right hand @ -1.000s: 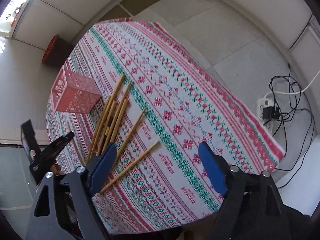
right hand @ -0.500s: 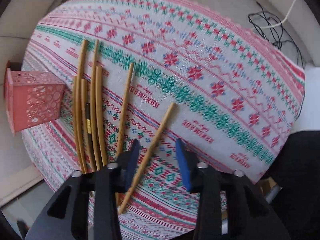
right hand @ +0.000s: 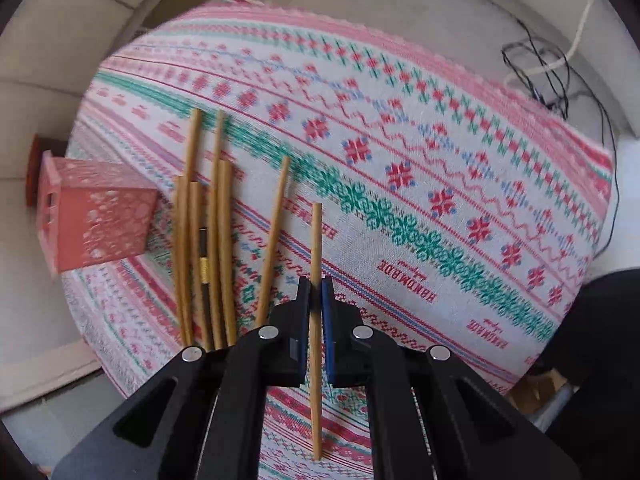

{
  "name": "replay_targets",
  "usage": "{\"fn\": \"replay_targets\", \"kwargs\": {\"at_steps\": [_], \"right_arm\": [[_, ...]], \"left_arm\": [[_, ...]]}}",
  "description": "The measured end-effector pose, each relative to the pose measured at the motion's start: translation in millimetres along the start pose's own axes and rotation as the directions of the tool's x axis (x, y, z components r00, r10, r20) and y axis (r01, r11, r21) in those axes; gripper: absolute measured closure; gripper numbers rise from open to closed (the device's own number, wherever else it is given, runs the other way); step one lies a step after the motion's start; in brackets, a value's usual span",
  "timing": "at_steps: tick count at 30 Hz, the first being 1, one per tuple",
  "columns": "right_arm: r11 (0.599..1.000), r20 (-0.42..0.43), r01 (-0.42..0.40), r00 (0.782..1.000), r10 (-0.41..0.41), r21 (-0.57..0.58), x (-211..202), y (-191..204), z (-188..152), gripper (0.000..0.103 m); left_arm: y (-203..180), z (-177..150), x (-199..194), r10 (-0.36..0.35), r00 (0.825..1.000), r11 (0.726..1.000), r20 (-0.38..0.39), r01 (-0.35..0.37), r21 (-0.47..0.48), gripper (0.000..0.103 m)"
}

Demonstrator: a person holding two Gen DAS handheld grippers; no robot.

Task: Organize utensils
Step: 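Lift the chopstick with the left tool while the right tool grasps another chopstick, then carry the left chopstick over the pink holder and open the left tool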

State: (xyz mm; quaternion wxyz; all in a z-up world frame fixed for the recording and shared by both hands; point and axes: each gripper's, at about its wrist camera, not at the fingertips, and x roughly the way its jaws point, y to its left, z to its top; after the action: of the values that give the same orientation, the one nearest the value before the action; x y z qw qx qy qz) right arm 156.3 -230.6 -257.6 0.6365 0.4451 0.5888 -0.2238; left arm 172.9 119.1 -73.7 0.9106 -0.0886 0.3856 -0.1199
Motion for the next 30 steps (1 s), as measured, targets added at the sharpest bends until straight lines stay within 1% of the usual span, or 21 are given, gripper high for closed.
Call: {"fn": "replay_targets", "kwargs": {"at_steps": [3, 5, 7, 12, 15, 19, 21, 23, 25, 28, 30], "right_arm": [[0.995, 0.052, -0.058, 0.997, 0.062, -0.077, -32.8, 2.3, -0.9, 0.097], [0.987, 0.095, -0.08, 0.991, 0.094, -0.136, -56.3, 3.7, -4.9, 0.097], [0.976, 0.14, -0.096, 0.982, 0.125, -0.198, -84.9, 6.6, -9.8, 0.097], [0.948, 0.215, -0.137, 0.955, 0.203, -0.287, -147.0, 14.4, -15.1, 0.097], [0.929, 0.258, -0.165, 0.931, 0.258, -0.332, -185.4, 22.3, -8.6, 0.097], [0.896, 0.311, -0.212, 0.886, 0.344, -0.389, -241.9, 39.9, 5.0, 0.097], [0.875, 0.334, -0.23, 0.859, 0.389, -0.426, -270.1, 53.0, 12.4, 0.097], [0.854, 0.342, -0.243, 0.839, 0.423, -0.46, -286.9, 66.9, 19.3, 0.097], [0.837, 0.343, -0.25, 0.826, 0.447, -0.487, -297.8, 78.7, 24.6, 0.097], [0.812, 0.345, -0.24, 0.814, 0.467, -0.533, -303.3, 98.3, 30.8, 0.097], [0.796, 0.34, -0.228, 0.813, 0.472, -0.561, -298.9, 111.3, 35.6, 0.097]], "left_arm": [[-7.4, -0.6, -4.7, -0.011, 1.0, 1.0, 0.012, 0.011, 0.012, 0.097], [-13.4, -0.9, -7.8, -0.013, 1.0, 1.0, 0.022, 0.013, 0.022, 0.097], [-19.9, -0.3, -11.2, -0.014, 0.999, 0.999, 0.034, 0.013, 0.032, 0.097], [-42.4, 6.1, -21.1, -0.021, 0.998, 0.998, 0.067, 0.017, 0.066, 0.097], [-56.4, 16.8, -24.4, -0.028, 0.996, 0.997, 0.09, 0.02, 0.079, 0.097], [-80.1, 43.2, -26.4, -0.032, 0.991, 0.994, 0.131, 0.017, 0.111, 0.097], [-93.5, 59.4, -27.1, -0.039, 0.986, 0.992, 0.163, 0.018, 0.126, 0.097], [-104.8, 74.0, -23.9, -0.038, 0.981, 0.991, 0.189, 0.013, 0.134, 0.097], [-115.6, 87.7, -15.8, -0.044, 0.978, 0.99, 0.203, 0.016, 0.138, 0.097], [-126.8, 100.3, 1.3, -0.047, 0.977, 0.989, 0.209, 0.016, 0.147, 0.097], [-132.9, 104.9, 17.9, -0.039, 0.978, 0.988, 0.207, 0.007, 0.155, 0.097]]}}
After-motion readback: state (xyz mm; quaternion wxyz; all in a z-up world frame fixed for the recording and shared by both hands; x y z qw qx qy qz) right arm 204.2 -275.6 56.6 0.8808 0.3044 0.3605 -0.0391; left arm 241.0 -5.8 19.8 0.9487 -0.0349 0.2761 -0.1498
